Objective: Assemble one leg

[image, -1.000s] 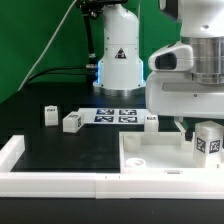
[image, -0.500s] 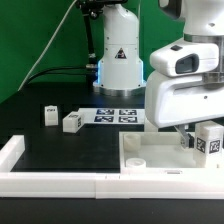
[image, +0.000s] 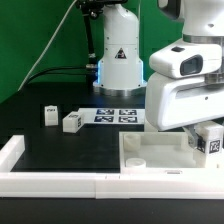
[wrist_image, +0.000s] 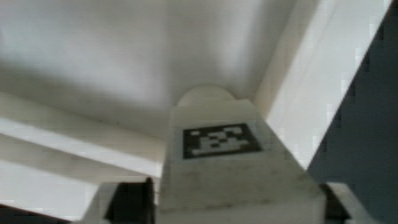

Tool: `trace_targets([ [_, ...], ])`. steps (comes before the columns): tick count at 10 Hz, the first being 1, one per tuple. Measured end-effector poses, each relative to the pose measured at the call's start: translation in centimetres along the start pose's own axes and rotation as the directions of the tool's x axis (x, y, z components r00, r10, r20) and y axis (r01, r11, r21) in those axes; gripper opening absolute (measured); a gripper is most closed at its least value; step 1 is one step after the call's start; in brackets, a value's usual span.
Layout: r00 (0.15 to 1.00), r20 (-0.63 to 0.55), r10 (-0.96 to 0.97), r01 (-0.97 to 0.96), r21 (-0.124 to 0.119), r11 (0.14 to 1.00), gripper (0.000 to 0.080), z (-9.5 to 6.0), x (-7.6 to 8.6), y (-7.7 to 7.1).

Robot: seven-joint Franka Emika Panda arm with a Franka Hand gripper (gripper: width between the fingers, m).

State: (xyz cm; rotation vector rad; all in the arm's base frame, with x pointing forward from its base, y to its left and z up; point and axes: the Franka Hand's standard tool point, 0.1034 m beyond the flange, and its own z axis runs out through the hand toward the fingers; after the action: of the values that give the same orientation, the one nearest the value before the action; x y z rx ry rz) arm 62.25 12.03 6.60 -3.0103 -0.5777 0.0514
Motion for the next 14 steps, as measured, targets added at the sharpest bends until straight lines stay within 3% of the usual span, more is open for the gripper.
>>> trace_targets([
  [1, 1.0, 0.0, 0.003, -0.003, 0.0, 1.0, 0.0289, 0.0, 0.0, -0.01],
  [3, 0.998, 0.0, 0.055, -0.055, 0.003, 0.998, 0.0289, 0.02, -0.02, -0.01],
  [5, 0.911, 0.001, 0.413, -0.413, 0.018, 0.91, 0.0289, 0.08, -0.1, 0.19],
  [8, 0.614, 0.027, 0.789, -0.789, 0.036, 0.613, 0.0291, 0.13, -0.2, 0.41],
  [12, 0.145, 0.031, 0.989, -0.989, 0.016, 0.144, 0.0291, 0.13, -0.11, 0.27],
  [14, 0.103, 0.037, 0.994, -0.994, 0.022, 0.103, 0.0291, 0.13, -0.06, 0.3],
])
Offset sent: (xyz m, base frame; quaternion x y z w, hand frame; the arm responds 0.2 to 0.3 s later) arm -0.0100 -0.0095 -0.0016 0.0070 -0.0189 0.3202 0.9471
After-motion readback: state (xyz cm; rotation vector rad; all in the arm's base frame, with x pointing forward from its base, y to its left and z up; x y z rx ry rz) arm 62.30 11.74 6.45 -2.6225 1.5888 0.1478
